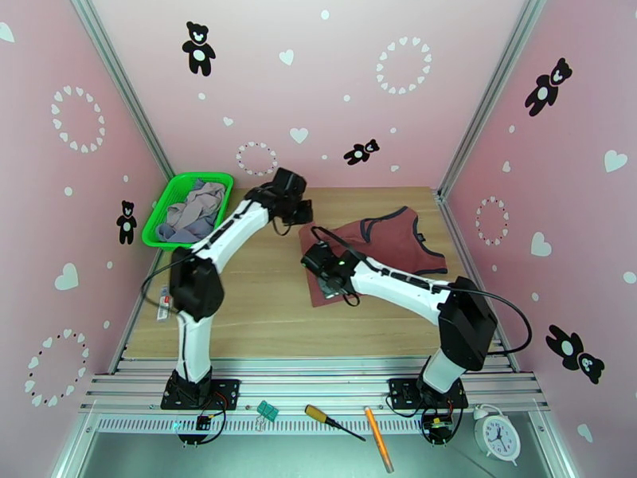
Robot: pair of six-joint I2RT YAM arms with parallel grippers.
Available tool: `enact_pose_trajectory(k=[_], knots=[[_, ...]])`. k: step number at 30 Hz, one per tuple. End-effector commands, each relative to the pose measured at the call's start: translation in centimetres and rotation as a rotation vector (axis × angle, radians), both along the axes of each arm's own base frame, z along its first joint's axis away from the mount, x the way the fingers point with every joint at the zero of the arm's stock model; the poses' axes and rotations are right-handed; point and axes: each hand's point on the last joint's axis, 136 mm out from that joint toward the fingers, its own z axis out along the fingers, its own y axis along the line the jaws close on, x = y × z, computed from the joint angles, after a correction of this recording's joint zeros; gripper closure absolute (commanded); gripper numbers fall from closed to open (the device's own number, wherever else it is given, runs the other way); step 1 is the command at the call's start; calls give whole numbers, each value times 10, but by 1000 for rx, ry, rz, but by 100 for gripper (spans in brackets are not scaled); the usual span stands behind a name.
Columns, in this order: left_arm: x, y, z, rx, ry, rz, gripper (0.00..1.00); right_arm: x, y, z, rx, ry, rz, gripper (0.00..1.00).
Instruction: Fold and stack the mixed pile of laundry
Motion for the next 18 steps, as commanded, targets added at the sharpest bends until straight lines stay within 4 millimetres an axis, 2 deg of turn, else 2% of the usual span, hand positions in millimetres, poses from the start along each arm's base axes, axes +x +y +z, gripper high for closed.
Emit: enact_pose_trajectory(k=[1,5,12,18], knots=[[3,-14,-28,85,47,-33,100,6,-22,-2,-22,-35,-51,100],[17,-28,-53,99,76,-34,100,14,-34,-18,-39,-28,-83,100],[29,-34,-92,105,92,-20,100,26,-43,-44,-97,-20,-115,100],[41,-40,-104,87,72,6,100,30,-54,-60,-161,-17,-149,100]])
